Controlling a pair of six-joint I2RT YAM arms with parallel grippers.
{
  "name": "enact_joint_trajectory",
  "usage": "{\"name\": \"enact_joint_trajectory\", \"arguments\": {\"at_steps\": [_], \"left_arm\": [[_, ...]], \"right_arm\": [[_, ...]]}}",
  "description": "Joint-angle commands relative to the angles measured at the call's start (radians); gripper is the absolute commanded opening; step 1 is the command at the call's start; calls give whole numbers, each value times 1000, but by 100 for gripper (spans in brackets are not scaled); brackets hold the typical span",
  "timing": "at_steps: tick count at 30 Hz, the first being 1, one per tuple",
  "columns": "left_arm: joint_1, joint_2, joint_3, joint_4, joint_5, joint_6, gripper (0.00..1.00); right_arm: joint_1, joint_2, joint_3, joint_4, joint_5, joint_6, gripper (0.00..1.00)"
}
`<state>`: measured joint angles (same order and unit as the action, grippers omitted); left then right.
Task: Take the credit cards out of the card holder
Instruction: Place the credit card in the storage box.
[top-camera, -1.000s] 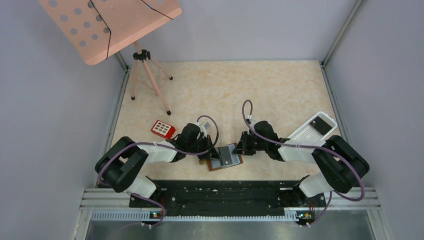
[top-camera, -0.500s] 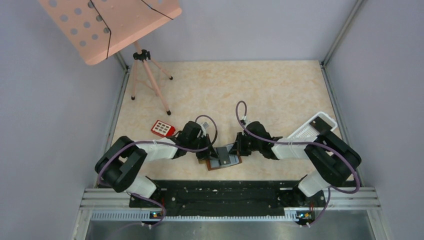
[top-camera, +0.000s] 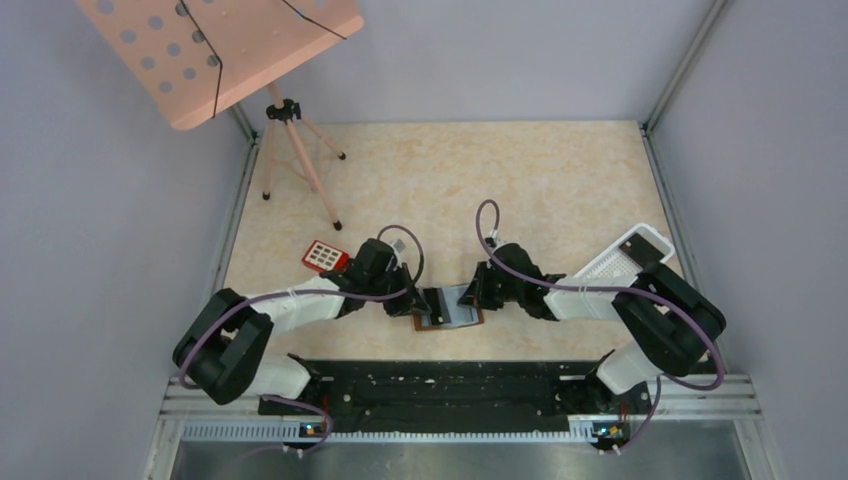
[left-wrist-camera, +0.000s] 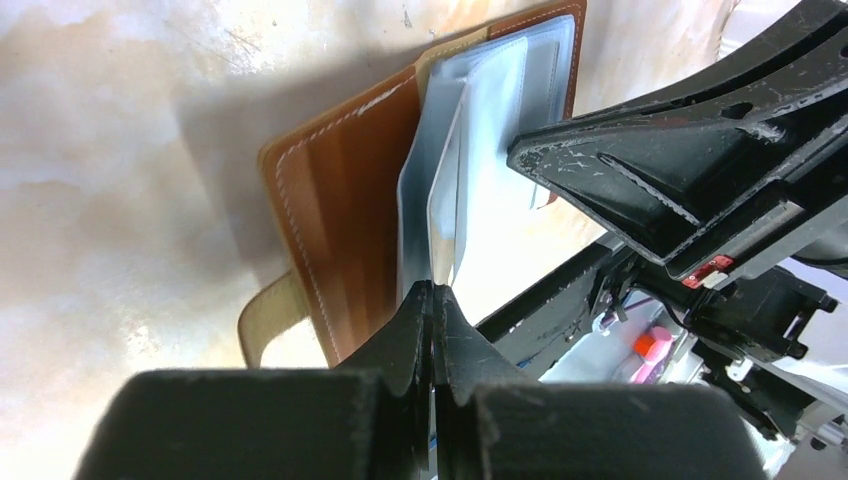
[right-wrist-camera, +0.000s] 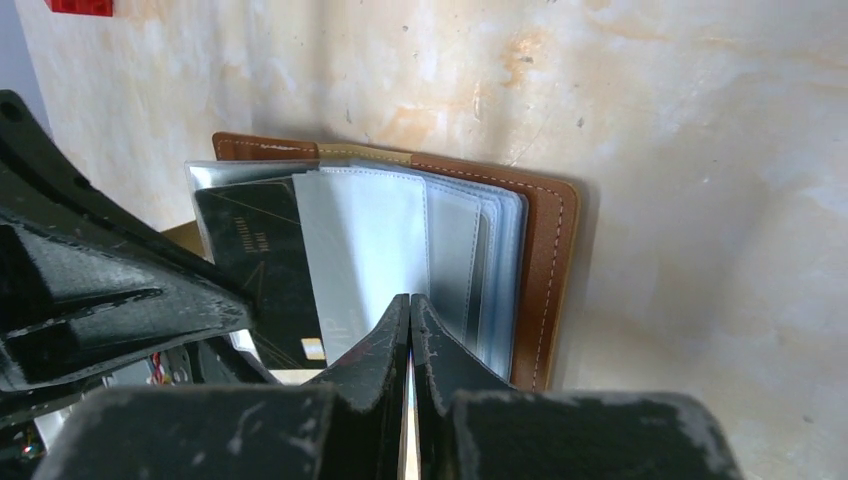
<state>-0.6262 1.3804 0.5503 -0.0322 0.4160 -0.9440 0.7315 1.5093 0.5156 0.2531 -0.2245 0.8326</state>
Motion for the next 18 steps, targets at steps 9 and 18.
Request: {"name": "enact_joint_trajectory", "arguments": {"at_steps": [9, 18], "left_arm": [[17, -230, 46, -207, -69, 205, 0], [16, -355, 88, -222, 165, 350, 0]], "right_arm": [[-2, -106, 45, -174, 39, -130, 5], [-115, -330, 200, -281, -327, -415, 33]]}}
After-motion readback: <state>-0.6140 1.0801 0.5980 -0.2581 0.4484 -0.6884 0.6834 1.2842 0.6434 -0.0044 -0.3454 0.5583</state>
